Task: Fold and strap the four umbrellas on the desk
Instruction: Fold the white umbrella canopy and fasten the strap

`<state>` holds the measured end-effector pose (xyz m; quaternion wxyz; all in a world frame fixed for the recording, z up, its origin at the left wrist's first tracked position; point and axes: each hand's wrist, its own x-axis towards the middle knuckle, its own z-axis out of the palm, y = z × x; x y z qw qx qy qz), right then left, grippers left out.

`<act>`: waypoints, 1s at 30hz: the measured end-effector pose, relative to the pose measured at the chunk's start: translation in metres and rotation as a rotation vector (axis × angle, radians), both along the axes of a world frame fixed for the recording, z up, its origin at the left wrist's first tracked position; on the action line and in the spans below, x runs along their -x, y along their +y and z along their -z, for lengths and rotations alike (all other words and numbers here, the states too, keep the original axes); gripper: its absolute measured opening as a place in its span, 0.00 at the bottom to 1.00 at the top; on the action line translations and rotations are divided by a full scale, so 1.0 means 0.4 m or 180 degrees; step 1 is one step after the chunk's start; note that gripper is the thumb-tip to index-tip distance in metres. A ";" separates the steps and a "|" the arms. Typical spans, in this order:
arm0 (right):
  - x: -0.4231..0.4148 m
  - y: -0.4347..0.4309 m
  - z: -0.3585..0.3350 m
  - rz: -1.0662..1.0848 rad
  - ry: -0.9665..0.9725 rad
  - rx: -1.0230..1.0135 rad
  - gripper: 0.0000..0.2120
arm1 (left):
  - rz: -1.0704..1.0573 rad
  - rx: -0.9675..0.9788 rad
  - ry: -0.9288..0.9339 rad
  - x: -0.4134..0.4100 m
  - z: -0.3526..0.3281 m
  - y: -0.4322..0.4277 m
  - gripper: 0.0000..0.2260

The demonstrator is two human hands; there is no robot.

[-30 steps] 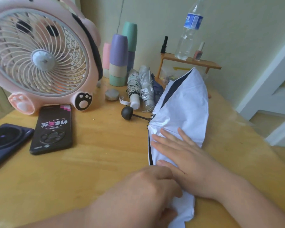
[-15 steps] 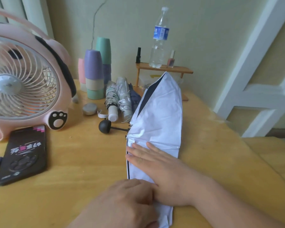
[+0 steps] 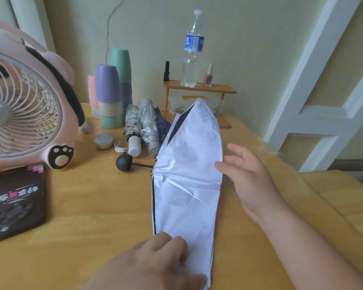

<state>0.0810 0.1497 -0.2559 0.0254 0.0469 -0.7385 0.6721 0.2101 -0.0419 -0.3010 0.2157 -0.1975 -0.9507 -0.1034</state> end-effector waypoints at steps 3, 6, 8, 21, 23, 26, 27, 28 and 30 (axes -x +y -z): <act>-0.001 -0.007 -0.001 0.0024 0.0141 0.0192 0.32 | 0.0574 -0.0352 0.0017 -0.017 0.042 -0.011 0.24; -0.004 -0.013 -0.016 0.0083 0.0268 0.0628 0.33 | 0.0962 0.0424 0.0222 -0.001 0.039 -0.035 0.24; -0.010 -0.014 -0.029 -0.0101 0.0212 0.1147 0.34 | 0.1268 0.0518 0.0062 0.004 0.062 -0.059 0.21; -0.020 -0.054 -0.148 -0.1031 0.0576 0.0785 0.42 | 0.1031 -0.0348 -0.0185 0.001 0.073 -0.025 0.19; 0.000 -0.064 -0.199 -0.0916 0.0579 0.0765 0.43 | 0.0999 -0.0417 -0.0201 0.002 0.068 -0.020 0.18; 0.037 -0.083 -0.264 -0.0851 0.0175 0.0598 0.41 | 0.0953 -0.0351 -0.0195 0.004 0.076 -0.023 0.24; 0.046 -0.086 -0.274 -0.0843 0.0059 0.0433 0.40 | 0.1000 -0.0222 -0.0173 0.004 0.072 -0.027 0.25; 0.054 -0.087 -0.280 -0.0826 0.0006 0.0255 0.39 | 0.1108 -0.0060 -0.0129 0.003 0.065 -0.033 0.23; 0.059 -0.091 -0.288 -0.0820 0.0040 -0.0049 0.34 | 0.1404 0.0341 -0.0063 0.002 0.044 -0.047 0.18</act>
